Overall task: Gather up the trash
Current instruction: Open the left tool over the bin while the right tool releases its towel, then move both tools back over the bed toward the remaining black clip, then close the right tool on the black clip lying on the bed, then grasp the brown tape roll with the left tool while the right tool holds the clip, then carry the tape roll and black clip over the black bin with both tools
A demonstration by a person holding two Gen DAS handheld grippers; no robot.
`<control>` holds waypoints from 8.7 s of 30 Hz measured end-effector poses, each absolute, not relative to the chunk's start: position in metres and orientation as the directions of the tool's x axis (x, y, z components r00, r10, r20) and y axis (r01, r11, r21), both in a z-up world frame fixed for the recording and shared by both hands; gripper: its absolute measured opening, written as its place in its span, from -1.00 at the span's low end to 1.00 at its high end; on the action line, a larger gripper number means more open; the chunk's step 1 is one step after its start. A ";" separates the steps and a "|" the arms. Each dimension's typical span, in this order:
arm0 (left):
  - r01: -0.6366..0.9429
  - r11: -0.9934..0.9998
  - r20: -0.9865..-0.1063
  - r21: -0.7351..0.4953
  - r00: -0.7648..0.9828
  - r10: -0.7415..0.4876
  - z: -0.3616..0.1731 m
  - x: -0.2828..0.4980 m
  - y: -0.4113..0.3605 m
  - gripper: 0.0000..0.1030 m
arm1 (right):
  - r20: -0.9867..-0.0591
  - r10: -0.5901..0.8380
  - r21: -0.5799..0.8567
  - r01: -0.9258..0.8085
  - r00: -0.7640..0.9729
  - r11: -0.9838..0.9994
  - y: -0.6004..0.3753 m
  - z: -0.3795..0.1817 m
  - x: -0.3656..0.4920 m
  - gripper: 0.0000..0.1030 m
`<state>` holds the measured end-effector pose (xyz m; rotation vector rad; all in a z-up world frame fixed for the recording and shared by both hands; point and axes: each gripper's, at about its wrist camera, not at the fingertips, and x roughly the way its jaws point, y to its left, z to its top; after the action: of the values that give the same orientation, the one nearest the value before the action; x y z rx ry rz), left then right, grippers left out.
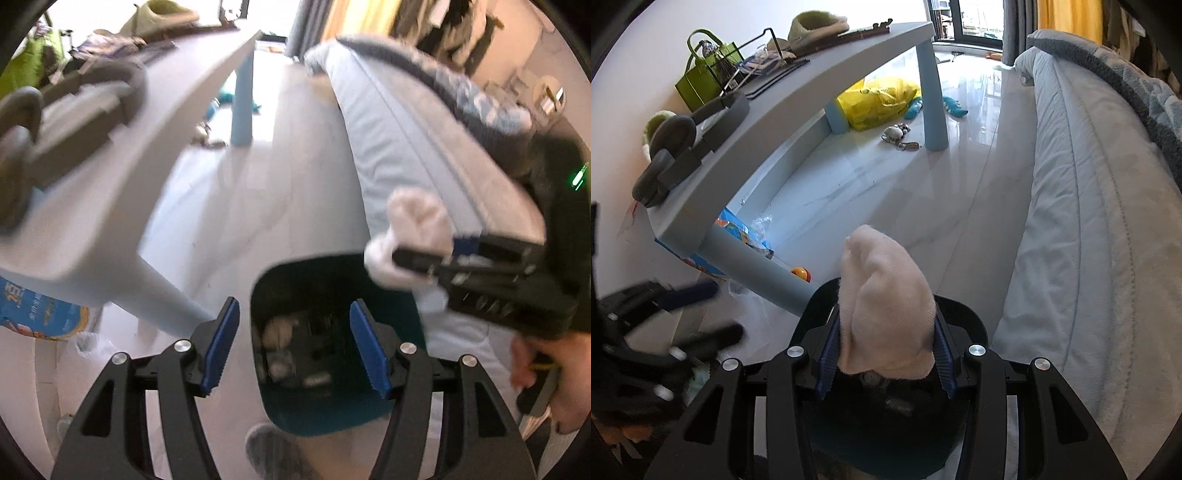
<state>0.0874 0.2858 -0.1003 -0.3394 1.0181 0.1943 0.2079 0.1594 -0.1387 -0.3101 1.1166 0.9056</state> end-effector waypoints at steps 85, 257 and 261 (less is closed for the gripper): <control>-0.116 0.990 -0.508 -0.087 0.860 0.056 0.036 0.144 0.122 0.34 | -0.708 0.457 0.009 -0.640 0.538 0.768 -0.032 -0.051 0.252 0.22; 0.013 0.997 -0.768 -0.078 0.637 -0.068 -0.050 0.168 0.046 -0.92 | -0.694 0.527 0.286 -0.484 0.490 0.827 -0.178 -0.045 0.255 -0.61; -0.051 0.996 -0.785 -0.068 0.619 -0.022 -0.065 0.160 0.078 -0.92 | -0.698 0.550 0.277 -0.536 0.458 0.798 -0.137 -0.045 0.247 -0.61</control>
<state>0.1602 0.0783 -0.0650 -0.0864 0.9040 0.0164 0.2466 -0.1374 -0.0448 0.0188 0.8666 0.6689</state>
